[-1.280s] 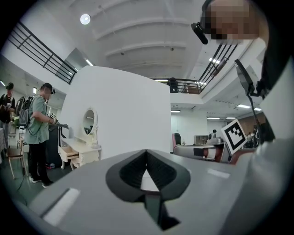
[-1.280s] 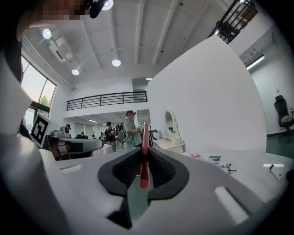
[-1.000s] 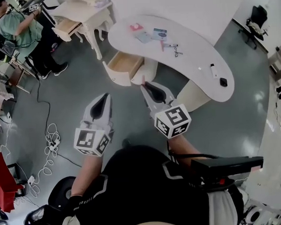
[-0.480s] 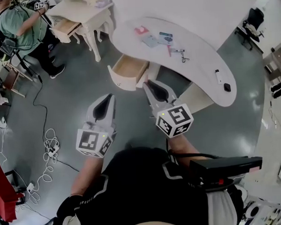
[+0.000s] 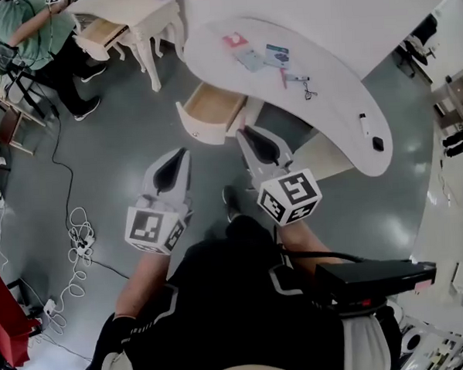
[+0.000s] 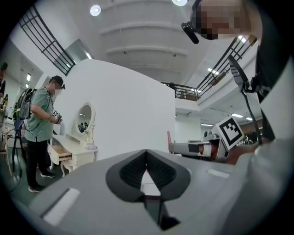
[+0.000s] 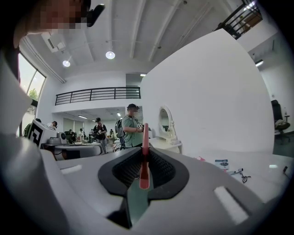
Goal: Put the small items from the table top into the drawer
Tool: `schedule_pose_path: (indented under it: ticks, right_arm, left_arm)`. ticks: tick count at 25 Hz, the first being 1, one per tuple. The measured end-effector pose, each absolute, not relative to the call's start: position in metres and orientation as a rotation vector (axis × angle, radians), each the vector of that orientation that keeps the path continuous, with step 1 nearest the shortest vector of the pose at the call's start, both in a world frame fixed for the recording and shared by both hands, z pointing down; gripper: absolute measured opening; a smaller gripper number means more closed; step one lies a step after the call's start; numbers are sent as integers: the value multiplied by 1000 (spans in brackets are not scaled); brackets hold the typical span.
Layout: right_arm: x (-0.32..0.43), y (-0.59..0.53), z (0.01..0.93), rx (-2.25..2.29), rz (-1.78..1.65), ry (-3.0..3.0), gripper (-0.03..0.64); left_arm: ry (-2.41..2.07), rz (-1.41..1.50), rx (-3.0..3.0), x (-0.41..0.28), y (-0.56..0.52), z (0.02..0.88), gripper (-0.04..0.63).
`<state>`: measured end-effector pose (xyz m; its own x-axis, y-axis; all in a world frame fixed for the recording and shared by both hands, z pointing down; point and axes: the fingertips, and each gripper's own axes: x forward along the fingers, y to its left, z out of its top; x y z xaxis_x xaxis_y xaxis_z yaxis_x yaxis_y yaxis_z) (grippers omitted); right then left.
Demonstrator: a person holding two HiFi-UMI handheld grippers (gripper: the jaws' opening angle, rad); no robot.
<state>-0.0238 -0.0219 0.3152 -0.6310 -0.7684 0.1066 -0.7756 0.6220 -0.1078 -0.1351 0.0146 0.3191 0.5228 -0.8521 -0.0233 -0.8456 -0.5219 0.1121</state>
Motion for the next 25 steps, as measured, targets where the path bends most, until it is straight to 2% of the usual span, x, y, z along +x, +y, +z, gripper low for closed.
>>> schedule_pose_path:
  ticks: [25]
  right_arm:
    - [12, -226, 310, 1183, 286, -2911, 51]
  left_arm:
    - [-1554, 15, 2640, -82, -188, 311, 0]
